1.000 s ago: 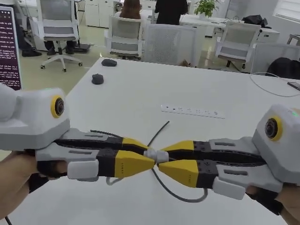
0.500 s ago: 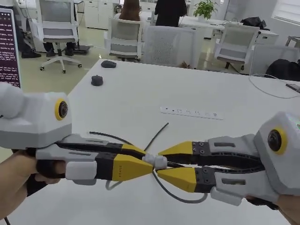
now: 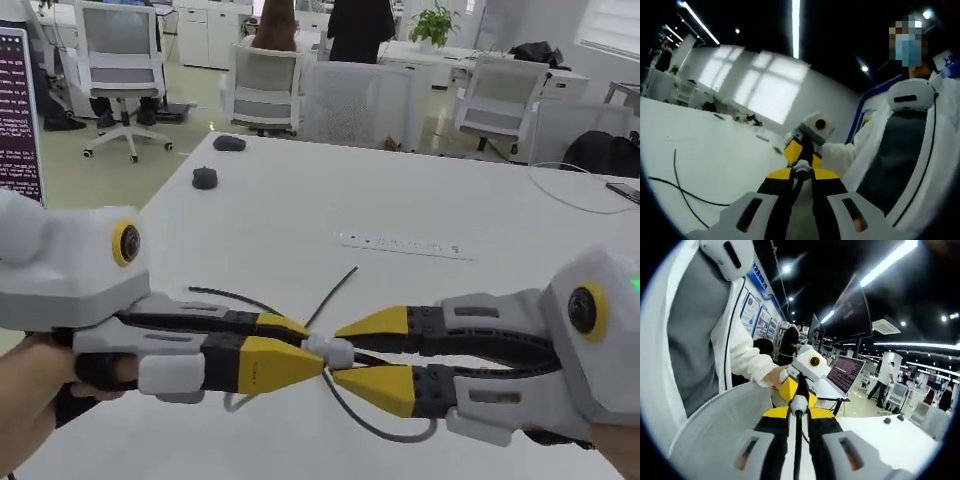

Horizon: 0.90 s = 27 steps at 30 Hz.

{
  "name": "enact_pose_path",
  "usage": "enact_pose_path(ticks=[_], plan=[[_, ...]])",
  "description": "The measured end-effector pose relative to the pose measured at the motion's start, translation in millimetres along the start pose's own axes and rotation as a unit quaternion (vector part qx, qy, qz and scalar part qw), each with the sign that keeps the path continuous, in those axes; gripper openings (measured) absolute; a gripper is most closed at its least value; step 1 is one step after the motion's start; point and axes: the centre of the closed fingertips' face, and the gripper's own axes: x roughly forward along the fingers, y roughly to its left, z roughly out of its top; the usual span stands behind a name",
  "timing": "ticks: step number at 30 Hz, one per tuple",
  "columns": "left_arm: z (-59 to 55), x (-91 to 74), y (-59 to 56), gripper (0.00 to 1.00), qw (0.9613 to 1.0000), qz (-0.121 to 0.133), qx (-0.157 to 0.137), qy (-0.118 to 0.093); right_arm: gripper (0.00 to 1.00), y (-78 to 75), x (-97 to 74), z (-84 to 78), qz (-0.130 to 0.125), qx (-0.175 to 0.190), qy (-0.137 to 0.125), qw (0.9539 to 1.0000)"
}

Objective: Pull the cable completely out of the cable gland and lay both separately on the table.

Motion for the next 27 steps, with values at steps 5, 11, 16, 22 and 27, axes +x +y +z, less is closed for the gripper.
enact_pose_path(ticks=[5, 11, 16, 22, 27], plan=[[14.3, -3.0, -1.4, 0.15, 0.9949, 0.019, 0.098, -0.017, 0.24, -8.4, -4.8, -5.0, -0.008, 0.121, -0.012, 0.9926], [8.7, -1.3, -5.1, 0.15, 0.9871, 0.022, 0.158, 0.016, 0.24, -7.4, -4.0, 1.0, -0.002, 0.168, -0.038, 0.9850], [8.6, 1.8, -6.5, 0.15, 0.9843, 0.018, 0.175, 0.014, 0.16, -6.1, -1.4, -3.5, 0.000, 0.177, -0.031, 0.9838], [6.9, 2.7, -5.9, 0.15, 0.9837, 0.017, 0.178, 0.017, 0.11, -2.6, -2.0, -2.0, 0.008, 0.185, -0.033, 0.9821], [8.7, 1.3, -2.9, 0.15, 0.9872, 0.019, 0.158, 0.007, 0.11, -3.4, -2.4, -0.7, 0.004, 0.161, -0.031, 0.9864]])
